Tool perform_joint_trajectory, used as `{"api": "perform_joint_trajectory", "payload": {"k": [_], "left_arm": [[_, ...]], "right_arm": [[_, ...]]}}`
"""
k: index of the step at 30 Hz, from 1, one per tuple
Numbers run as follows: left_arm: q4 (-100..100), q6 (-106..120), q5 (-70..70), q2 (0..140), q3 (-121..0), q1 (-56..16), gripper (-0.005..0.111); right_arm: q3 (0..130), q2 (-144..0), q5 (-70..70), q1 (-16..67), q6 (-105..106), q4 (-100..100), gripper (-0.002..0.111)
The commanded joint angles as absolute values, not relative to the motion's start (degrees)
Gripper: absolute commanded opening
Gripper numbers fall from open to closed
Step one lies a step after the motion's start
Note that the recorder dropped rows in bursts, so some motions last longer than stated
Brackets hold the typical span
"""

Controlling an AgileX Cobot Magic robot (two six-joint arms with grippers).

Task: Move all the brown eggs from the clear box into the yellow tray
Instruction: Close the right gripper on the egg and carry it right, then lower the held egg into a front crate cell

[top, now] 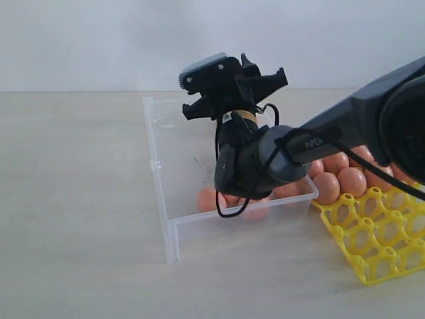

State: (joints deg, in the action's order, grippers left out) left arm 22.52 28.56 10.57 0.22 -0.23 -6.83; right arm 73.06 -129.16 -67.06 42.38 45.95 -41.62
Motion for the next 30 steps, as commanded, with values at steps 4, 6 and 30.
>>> {"api": "perform_joint_trajectory", "payload": {"k": [4,6,30], "left_arm": [[22.90,28.11,10.18,0.00,0.00,-7.20,0.078],[22.90,28.11,10.18,0.00,0.00,-7.20,0.078],[22.90,28.11,10.18,0.00,0.00,-7.20,0.078]], "right_arm": [[60.46,-124.50,-69.96,40.76,13.50,-24.11,0.000],[55.81,-121.46,-69.96,39.21,8.83,-18.59,0.000],[4.58,-90.60,-69.96,14.36,-21.79,15.35,0.000]]}}
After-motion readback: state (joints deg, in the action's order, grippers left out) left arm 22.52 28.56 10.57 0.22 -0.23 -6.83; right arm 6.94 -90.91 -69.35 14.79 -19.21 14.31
